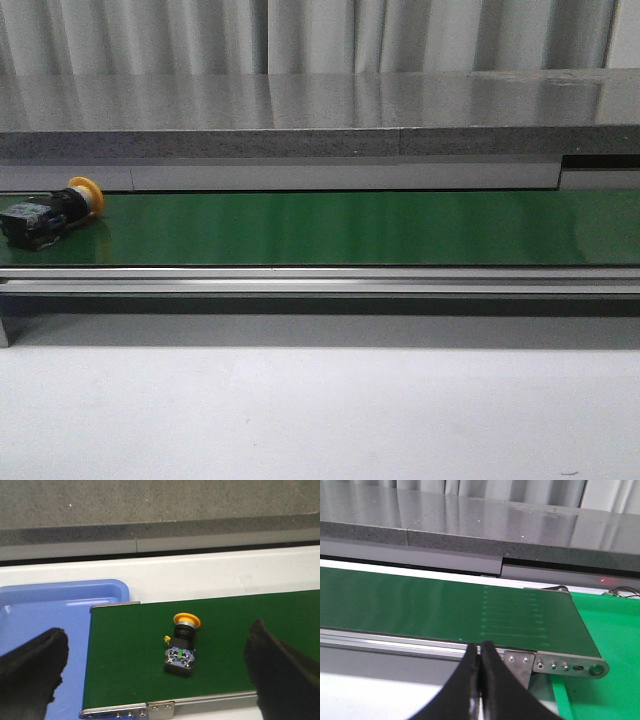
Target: Move button from left to right
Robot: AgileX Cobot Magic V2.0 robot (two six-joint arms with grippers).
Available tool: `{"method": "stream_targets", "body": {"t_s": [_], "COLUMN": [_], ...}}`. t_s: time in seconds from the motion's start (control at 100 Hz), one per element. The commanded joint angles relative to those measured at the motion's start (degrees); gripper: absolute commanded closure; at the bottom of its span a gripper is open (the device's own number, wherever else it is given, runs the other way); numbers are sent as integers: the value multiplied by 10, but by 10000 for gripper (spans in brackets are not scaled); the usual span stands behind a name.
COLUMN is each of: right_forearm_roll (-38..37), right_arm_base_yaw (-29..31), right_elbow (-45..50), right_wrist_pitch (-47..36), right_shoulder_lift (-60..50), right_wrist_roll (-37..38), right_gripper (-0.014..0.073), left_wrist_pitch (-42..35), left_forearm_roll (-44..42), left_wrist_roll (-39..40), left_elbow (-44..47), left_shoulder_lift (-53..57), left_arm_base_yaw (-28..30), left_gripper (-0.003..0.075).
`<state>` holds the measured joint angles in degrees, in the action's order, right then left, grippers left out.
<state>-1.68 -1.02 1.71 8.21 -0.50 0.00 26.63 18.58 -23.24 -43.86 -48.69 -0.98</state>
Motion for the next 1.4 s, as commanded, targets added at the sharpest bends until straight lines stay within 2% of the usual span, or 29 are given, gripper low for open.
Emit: {"method": "stream_targets", "body": {"t_s": [0.0,0.2,0.39,0.61,0.79,0.93,1.33,1.39], "right_forearm_roll": [-5,-5,-5,-5,-5,-5,-5,-5], "right_arm_base_yaw": [0,0,0,0,0,0,0,0], "right_elbow": [-4,-4,-4,-4,-4,-4,-4,-4], "right_wrist_pitch": [-50,-50,-50,-50,-50,-50,-50,-50], "right_shoulder_lift": [-10,-10,-10,-10,-10,-10,-10,-10], "right_wrist_roll": [0,0,0,0,0,0,0,0], "right_gripper": [662,662,662,662,662,662,662,662], "left_wrist_pitch": [-90,-141,-152,-213,-229,-229,-228,-228], "left_forearm_roll": [10,5,5,5,5,5,5,5], "left_wrist_roll": [-1,-1,-1,-1,-1,-1,-1,-1], "left_elbow": [49,174,232,274,287,287,287,287], "left_shoulder_lift": [72,220,329,356,356,356,356,356], "left_arm_base_yaw": [-17,-33,-33,-33,-33,-33,-33,-33], "left_gripper": [58,58,58,59,80,190,707,715]}}
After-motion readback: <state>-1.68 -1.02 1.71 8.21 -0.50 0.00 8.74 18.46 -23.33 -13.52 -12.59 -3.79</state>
